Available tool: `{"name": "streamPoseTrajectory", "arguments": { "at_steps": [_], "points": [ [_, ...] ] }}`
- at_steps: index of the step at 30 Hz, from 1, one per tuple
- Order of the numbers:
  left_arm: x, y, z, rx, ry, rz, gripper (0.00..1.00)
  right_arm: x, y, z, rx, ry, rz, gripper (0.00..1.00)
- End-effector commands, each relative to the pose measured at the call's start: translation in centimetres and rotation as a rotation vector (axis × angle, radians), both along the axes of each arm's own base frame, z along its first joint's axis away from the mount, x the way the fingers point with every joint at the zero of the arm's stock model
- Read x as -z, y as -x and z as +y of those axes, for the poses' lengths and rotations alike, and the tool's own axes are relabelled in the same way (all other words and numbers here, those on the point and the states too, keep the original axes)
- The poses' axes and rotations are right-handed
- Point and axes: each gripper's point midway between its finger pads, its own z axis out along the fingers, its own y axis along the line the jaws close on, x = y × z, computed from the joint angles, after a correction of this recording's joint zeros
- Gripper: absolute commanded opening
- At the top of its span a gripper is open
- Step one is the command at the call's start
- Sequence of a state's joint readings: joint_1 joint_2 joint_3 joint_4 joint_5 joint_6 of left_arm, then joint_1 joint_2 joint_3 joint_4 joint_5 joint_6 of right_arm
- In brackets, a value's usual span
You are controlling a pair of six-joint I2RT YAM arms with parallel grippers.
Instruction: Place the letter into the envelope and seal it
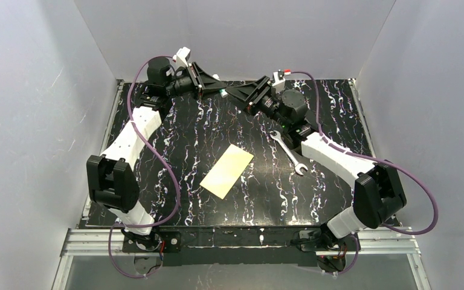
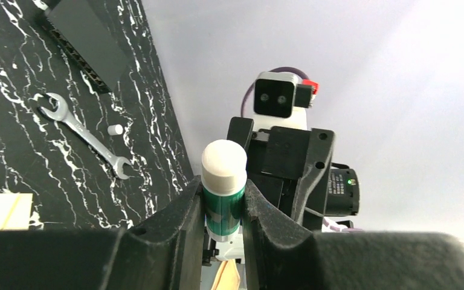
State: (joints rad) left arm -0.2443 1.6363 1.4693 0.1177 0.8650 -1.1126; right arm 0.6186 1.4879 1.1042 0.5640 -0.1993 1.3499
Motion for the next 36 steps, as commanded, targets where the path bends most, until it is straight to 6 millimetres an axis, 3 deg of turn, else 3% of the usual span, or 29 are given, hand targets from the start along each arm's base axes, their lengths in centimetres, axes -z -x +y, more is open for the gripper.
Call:
{"name": "streamPoseTrajectory", "arguments": {
  "at_steps": [1,6,12,20,23,30,34,36],
  "points": [
    [-4.7,2.3,0.1,0.038,0.069,-0.081,0.00,-4.0,0.8,0.3,-0.049,-0.157,-0.072,0.55],
    [-4.7,2.3,0.1,0.039,0.087,-0.057,0.00,-4.0,0.8,1.0,-0.070,-0.147,-0.078,0.50],
    [-4.7,2.3,0.0,0.037,0.098,-0.050,0.00,-3.0,0.6,1.3,-0.065,-0.109,-0.067,0.56],
    [-4.8,2.6,-0.1,0.054,0.103,-0.059,0.00,-3.2,0.0,1.3,-0.043,-0.108,-0.091,0.33],
    [-4.5,3.1,-0.2,0.061,0.096,-0.063,0.00,-2.4,-0.4,0.8,0.006,-0.073,-0.099,0.33],
    [-3.1,3.2,-0.2,0.053,0.087,-0.032,0.00,-1.6,-0.7,1.2,0.001,-0.048,-0.110,0.46],
    [-3.2,3.0,-0.1,0.028,0.084,-0.042,0.00,-1.9,-0.4,1.3,-0.015,-0.053,-0.119,0.35],
    [-3.4,2.9,0.0,0.016,0.083,-0.051,0.00,-2.2,0.0,1.4,-0.028,-0.052,-0.131,0.36]
  ]
}}
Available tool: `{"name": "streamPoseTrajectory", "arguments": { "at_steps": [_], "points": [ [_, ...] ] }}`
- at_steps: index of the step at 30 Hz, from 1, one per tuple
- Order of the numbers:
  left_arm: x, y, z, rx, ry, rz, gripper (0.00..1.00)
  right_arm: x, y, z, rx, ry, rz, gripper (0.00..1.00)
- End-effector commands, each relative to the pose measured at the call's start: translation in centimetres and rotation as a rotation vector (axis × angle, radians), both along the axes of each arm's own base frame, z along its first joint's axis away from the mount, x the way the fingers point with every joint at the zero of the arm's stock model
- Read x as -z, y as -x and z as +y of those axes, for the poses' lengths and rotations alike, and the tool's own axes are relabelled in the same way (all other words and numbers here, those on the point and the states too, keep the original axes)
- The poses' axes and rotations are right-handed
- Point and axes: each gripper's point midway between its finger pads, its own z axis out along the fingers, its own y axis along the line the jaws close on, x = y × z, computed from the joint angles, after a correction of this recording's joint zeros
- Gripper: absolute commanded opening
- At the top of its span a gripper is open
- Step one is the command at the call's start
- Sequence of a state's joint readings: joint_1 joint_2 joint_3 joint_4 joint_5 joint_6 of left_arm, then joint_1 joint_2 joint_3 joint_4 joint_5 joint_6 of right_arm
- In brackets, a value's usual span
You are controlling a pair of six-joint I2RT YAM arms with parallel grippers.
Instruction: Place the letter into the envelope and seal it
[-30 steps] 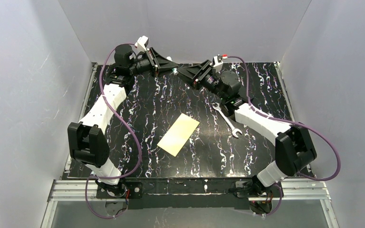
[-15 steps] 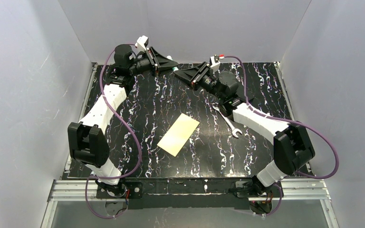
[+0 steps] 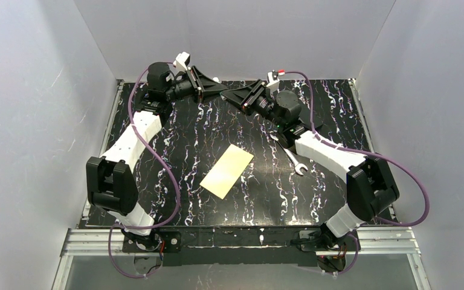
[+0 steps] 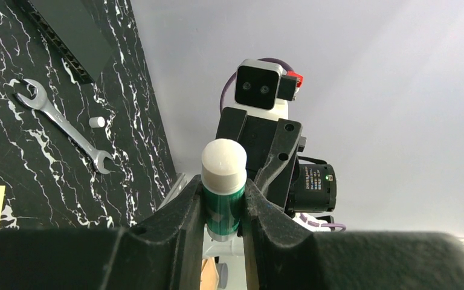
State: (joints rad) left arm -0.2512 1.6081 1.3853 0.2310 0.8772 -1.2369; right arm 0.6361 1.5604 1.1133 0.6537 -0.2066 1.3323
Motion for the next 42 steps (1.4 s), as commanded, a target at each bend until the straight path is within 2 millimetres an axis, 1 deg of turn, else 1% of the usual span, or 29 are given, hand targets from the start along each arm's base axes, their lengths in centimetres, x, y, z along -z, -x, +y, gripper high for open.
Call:
{"name": "streamPoseTrajectory", "arguments": {
  "at_steps": [1,3,4,6,7,8,9,12,14,15,16,18,19,20,21,23,26,30,34,35,37,39,41,42],
  "points": [
    [-3.4,1.9,0.3,0.001,0.015,-0.108,0.00,-3.2,0.7,-0.2,-0.010,-0.048,-0.101,0.39],
    [-3.4,1.9,0.4,-0.003,0.015,-0.107,0.00,-3.3,1.1,-0.3,-0.015,-0.051,-0.113,0.44],
    [-3.4,1.8,0.4,-0.003,0.016,-0.104,0.00,-3.3,1.2,-0.3,-0.019,-0.053,-0.116,0.45],
    [-3.2,1.8,0.4,-0.006,0.015,-0.100,0.00,-3.1,1.3,-0.3,-0.024,-0.052,-0.111,0.46],
    [-3.2,1.8,0.4,-0.006,0.015,-0.097,0.00,-3.1,1.4,-0.3,-0.026,-0.052,-0.110,0.44],
    [-3.2,1.8,0.4,-0.007,0.015,-0.096,0.00,-3.0,1.4,-0.4,-0.023,-0.052,-0.108,0.41],
    [-3.1,1.7,0.4,-0.008,0.015,-0.093,0.00,-2.8,1.4,-0.4,-0.020,-0.050,-0.103,0.35],
    [-3.0,1.8,0.4,-0.008,0.016,-0.087,0.00,-2.4,1.0,-0.4,-0.007,-0.037,-0.084,0.15],
    [-2.7,1.8,0.4,-0.011,0.016,-0.078,0.00,-1.9,0.8,-0.1,-0.015,-0.007,-0.079,0.02],
    [-2.7,1.8,0.4,-0.015,0.016,-0.076,0.00,-1.6,0.7,0.2,-0.021,0.019,-0.083,0.01],
    [-2.6,1.7,0.5,-0.022,0.014,-0.073,0.00,-1.3,0.7,0.3,-0.024,0.051,-0.096,0.01],
    [-2.2,1.6,0.7,-0.048,0.008,-0.065,0.00,0.1,0.4,0.6,-0.010,0.183,-0.149,0.01],
    [-1.7,1.3,0.9,-0.077,-0.011,-0.063,0.00,2.2,0.1,0.6,0.004,0.302,-0.143,0.01],
    [-1.2,1.1,1.2,-0.099,-0.040,-0.065,0.00,3.5,-0.1,0.5,0.027,0.410,-0.174,0.01],
    [-0.4,0.9,1.4,-0.120,-0.078,-0.057,0.00,4.4,-0.3,0.4,0.049,0.500,-0.215,0.01],
    [2.0,0.4,2.3,-0.165,-0.192,-0.004,0.00,5.9,-0.6,0.4,0.083,0.651,-0.297,0.01],
    [3.8,0.2,2.6,-0.175,-0.244,0.062,0.00,7.5,-1.6,0.1,0.135,0.841,-0.387,0.01],
    [5.9,0.0,2.5,-0.166,-0.277,0.155,0.00,7.6,-2.9,-0.3,0.197,1.115,-0.548,0.01],
    [7.2,0.0,2.8,-0.165,-0.325,0.190,0.00,7.8,-4.0,-1.4,0.274,1.387,-0.627,0.01],
    [7.5,0.0,2.9,-0.165,-0.339,0.196,0.00,7.6,-4.4,-2.2,0.328,1.473,-0.627,0.01],
    [8.1,-0.1,3.2,-0.173,-0.374,0.206,0.00,7.5,-4.7,-3.4,0.388,1.605,-0.614,0.01],
    [8.6,-0.2,3.6,-0.191,-0.402,0.212,0.00,6.9,-4.6,-3.5,0.395,1.609,-0.600,0.01],
    [8.7,-0.3,3.7,-0.196,-0.413,0.205,0.00,6.5,-3.7,-2.6,0.342,1.526,-0.619,0.01],
    [8.6,-0.5,3.6,-0.194,-0.411,0.192,0.00,6.2,-3.3,-2.2,0.313,1.461,-0.616,0.08]
  ]
}}
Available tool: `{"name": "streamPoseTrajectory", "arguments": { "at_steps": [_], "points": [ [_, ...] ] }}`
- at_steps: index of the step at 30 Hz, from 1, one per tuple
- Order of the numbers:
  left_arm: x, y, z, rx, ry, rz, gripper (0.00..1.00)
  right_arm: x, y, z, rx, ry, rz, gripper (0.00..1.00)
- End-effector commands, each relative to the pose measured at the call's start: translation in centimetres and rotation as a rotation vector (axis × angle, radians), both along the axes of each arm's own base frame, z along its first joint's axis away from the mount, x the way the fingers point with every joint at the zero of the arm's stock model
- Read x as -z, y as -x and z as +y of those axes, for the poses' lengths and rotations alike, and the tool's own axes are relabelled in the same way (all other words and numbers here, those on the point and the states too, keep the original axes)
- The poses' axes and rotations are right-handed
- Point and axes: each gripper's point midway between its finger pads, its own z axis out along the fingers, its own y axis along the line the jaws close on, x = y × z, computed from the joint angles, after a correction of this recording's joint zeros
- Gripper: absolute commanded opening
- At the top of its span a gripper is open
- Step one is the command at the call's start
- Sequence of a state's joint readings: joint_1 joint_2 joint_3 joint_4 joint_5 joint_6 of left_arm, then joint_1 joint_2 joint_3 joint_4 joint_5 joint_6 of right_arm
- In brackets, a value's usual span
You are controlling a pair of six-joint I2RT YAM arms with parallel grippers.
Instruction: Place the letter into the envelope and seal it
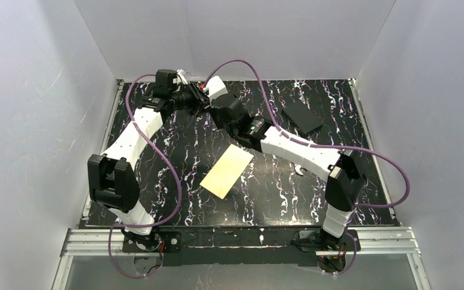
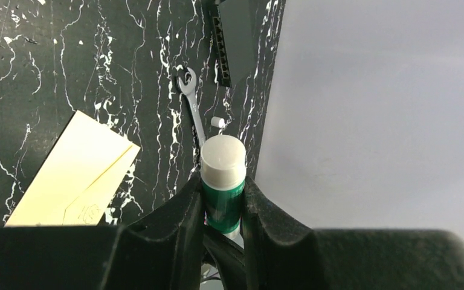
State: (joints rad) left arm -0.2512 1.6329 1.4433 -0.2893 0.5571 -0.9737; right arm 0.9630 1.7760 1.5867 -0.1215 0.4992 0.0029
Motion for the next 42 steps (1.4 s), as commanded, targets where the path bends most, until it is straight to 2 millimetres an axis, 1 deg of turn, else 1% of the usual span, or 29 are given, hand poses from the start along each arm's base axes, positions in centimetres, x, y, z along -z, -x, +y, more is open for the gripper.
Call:
{"name": "streamPoseTrajectory", "arguments": {
  "at_steps": [1,3,4,5,6,7,9,10,13,16,20,23,26,28,30,32,35,37,39,41,42],
  "points": [
    [-1.1,1.0,0.0,0.047,-0.036,-0.038,0.00,-2.9,-1.3,-4.3,0.082,-0.007,-0.013,0.25],
    [-2.2,0.5,-0.5,0.082,-0.006,-0.122,0.00,-3.9,0.0,-3.3,-0.001,-0.181,0.095,0.58],
    [-3.2,0.4,-0.9,0.113,0.015,-0.185,0.00,-4.7,0.2,-3.6,-0.039,-0.284,0.148,0.66],
    [-4.3,0.2,-1.3,0.142,0.036,-0.258,0.00,-5.8,0.6,-4.0,-0.077,-0.387,0.195,0.70],
    [-6.1,0.3,-1.9,0.189,0.077,-0.359,0.00,-7.6,1.6,-4.5,-0.114,-0.508,0.233,0.74],
    [-8.1,0.8,-2.4,0.240,0.111,-0.460,0.00,-8.9,2.5,-5.0,-0.170,-0.590,0.253,0.76],
    [-10.2,1.7,-2.9,0.331,0.097,-0.604,0.00,-11.8,4.5,-5.9,-0.271,-0.724,0.241,0.77],
    [-10.8,2.1,-3.0,0.369,0.079,-0.665,0.00,-12.8,5.3,-6.5,-0.303,-0.767,0.225,0.78],
    [-12.4,3.4,-3.2,0.469,0.061,-0.828,0.00,-14.6,7.1,-7.6,-0.339,-0.854,0.205,0.79],
    [-13.7,5.5,-3.5,0.559,0.073,-0.959,0.00,-16.1,8.2,-8.2,-0.365,-0.960,0.188,0.79],
    [-14.9,7.8,-3.4,0.664,0.095,-1.044,0.00,-18.1,8.6,-8.4,-0.398,-1.095,0.160,0.79],
    [-15.1,9.3,-3.5,0.733,0.122,-1.064,0.00,-18.3,7.9,-8.0,-0.383,-1.090,0.167,0.79],
    [-14.9,10.1,-3.3,0.758,0.126,-1.076,0.00,-18.6,7.4,-7.8,-0.374,-1.051,0.159,0.78],
    [-14.8,10.3,-3.3,0.761,0.128,-1.072,0.00,-18.8,7.6,-7.4,-0.404,-1.017,0.156,0.77],
    [-15.0,10.3,-3.2,0.750,0.127,-1.068,0.00,-18.4,7.6,-6.9,-0.418,-0.998,0.184,0.77],
    [-15.3,10.1,-3.3,0.728,0.124,-1.060,0.00,-18.1,8.0,-6.6,-0.440,-1.017,0.211,0.77],
    [-16.6,9.8,-3.3,0.680,0.143,-1.023,0.00,-18.2,8.5,-6.6,-0.468,-1.095,0.234,0.76],
    [-18.0,10.0,-3.4,0.662,0.169,-1.039,0.00,-18.3,8.8,-6.5,-0.482,-1.154,0.248,0.77],
    [-19.4,10.5,-3.5,0.656,0.202,-1.064,0.00,-18.9,9.2,-6.4,-0.496,-1.206,0.249,0.80],
    [-19.8,11.0,-3.6,0.682,0.215,-1.083,0.00,-19.5,9.3,-6.3,-0.494,-1.221,0.242,0.82],
    [-19.6,11.4,-3.7,0.707,0.216,-1.091,0.00,-19.7,9.2,-6.3,-0.481,-1.218,0.236,0.82]
  ]
}}
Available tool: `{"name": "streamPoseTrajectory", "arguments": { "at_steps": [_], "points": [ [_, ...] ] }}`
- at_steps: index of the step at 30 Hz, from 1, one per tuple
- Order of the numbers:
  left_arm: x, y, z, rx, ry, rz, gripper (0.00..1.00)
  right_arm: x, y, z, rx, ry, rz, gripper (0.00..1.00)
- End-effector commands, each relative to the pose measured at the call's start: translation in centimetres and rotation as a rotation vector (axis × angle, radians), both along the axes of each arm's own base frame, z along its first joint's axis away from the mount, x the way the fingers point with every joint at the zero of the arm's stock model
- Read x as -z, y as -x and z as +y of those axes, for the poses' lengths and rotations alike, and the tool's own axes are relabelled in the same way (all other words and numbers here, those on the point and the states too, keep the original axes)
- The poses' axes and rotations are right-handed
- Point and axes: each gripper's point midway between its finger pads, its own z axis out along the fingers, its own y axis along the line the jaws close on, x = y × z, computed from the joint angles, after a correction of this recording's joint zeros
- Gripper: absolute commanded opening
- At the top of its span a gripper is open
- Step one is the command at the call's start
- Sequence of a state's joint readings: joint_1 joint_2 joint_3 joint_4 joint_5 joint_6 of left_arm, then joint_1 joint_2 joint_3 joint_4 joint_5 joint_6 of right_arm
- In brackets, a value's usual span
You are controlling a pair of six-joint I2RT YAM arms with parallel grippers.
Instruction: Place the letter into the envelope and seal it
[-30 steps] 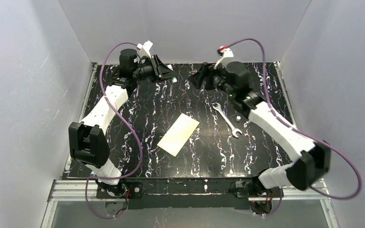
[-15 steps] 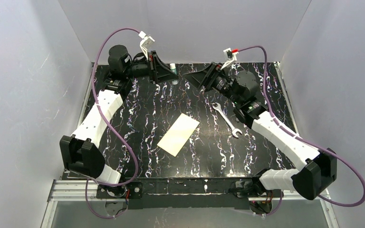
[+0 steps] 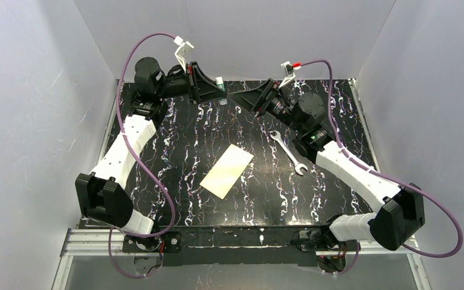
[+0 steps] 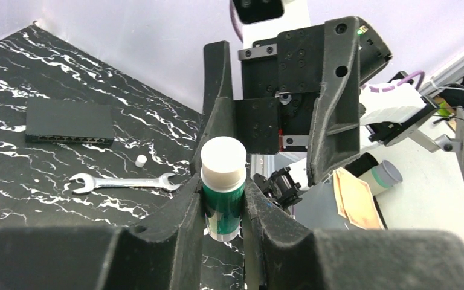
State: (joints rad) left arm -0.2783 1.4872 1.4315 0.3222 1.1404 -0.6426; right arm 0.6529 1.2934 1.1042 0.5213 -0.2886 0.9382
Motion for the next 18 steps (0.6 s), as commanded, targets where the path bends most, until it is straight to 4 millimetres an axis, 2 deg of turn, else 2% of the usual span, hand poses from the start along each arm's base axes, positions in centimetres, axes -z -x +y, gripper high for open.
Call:
{"name": "streamPoseTrajectory", "arguments": {
  "at_steps": [1,3,4,7,10,15,18],
  "points": [
    [-4.0,3.3,0.1,0.083,0.046,-0.133,0.00,-4.4,0.8,-0.5,0.020,-0.109,-0.070,0.83],
    [-3.2,3.8,0.4,0.099,0.031,-0.170,0.00,-4.7,0.3,-0.6,0.064,-0.057,-0.078,0.83],
    [-2.7,3.4,0.6,0.069,0.026,-0.205,0.00,-4.5,-0.1,-0.6,0.094,-0.020,-0.080,0.83],
    [-0.2,1.7,1.3,-0.036,-0.010,-0.227,0.00,-2.4,-1.6,-0.2,0.212,0.161,-0.020,0.81],
    [1.8,0.7,1.7,-0.094,-0.077,-0.236,0.00,-0.9,-1.3,0.8,0.256,0.257,-0.011,0.77],
    [4.0,0.5,2.4,-0.124,-0.223,-0.248,0.00,-1.0,-1.1,2.1,0.327,0.334,-0.081,0.76],
    [4.5,0.6,2.7,-0.126,-0.264,-0.264,0.00,-0.7,-1.6,2.6,0.362,0.390,-0.108,0.74]
  ]
}}
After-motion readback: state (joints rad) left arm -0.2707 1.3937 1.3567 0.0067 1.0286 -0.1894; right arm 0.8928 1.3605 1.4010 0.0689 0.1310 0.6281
